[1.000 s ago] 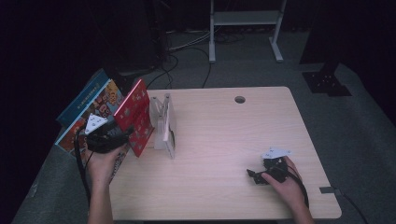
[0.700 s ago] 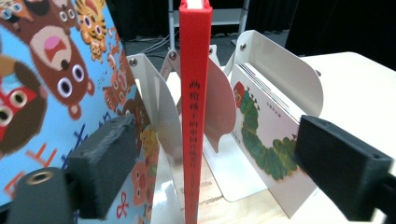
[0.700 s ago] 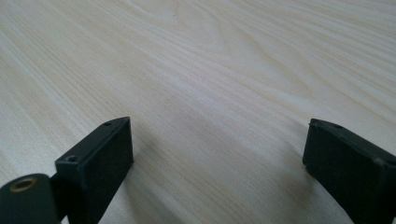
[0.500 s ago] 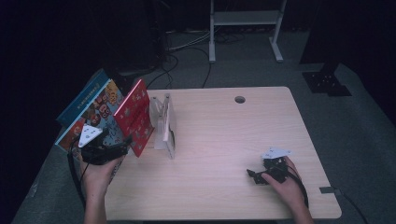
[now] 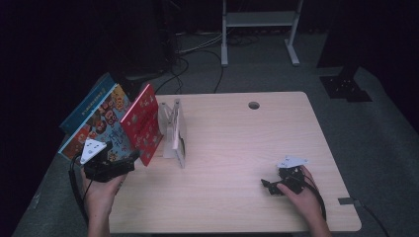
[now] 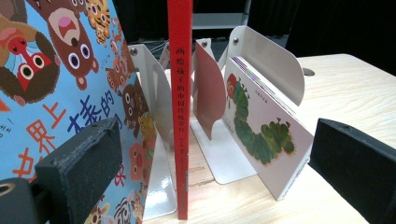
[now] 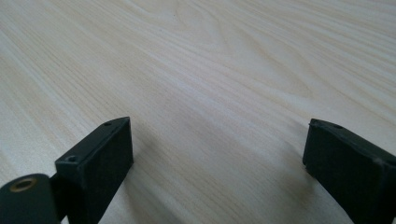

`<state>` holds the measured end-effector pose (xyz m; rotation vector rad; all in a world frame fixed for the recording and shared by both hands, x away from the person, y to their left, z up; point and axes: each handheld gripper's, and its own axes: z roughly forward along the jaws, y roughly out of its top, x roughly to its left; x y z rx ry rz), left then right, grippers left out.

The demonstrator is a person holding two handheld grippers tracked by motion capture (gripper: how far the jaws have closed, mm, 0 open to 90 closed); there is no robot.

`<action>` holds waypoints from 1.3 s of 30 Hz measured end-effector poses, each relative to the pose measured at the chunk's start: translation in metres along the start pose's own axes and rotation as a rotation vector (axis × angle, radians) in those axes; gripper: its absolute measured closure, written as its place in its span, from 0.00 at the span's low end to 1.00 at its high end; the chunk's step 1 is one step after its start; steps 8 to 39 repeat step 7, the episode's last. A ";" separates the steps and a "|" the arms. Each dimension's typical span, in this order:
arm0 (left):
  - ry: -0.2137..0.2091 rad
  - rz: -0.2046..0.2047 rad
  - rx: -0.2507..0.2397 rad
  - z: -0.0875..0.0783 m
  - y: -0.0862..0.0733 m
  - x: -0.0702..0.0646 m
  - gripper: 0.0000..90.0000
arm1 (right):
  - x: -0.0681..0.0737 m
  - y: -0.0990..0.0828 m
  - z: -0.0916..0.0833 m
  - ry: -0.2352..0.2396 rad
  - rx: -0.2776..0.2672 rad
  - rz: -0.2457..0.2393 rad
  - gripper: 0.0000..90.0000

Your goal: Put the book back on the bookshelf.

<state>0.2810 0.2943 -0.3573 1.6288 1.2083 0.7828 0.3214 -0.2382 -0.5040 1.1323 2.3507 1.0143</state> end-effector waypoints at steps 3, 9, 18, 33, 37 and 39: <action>0.001 0.003 0.002 -0.001 -0.001 -0.002 0.02 | 0.000 0.000 0.000 0.000 0.000 0.000 0.08; -0.009 -0.006 0.005 -0.002 0.000 -0.002 0.00 | 0.000 0.000 0.000 0.000 0.001 0.000 0.08; -0.009 -0.006 0.005 -0.002 0.000 -0.002 0.00 | 0.000 0.000 0.000 0.000 0.001 0.000 0.08; -0.009 -0.006 0.005 -0.002 0.000 -0.002 0.00 | 0.000 0.000 0.000 0.000 0.001 0.000 0.08; -0.009 -0.006 0.005 -0.002 0.000 -0.002 0.00 | 0.000 0.000 0.000 0.000 0.001 0.000 0.08; -0.009 -0.006 0.005 -0.002 0.000 -0.002 0.00 | 0.000 0.000 0.000 0.000 0.001 0.000 0.08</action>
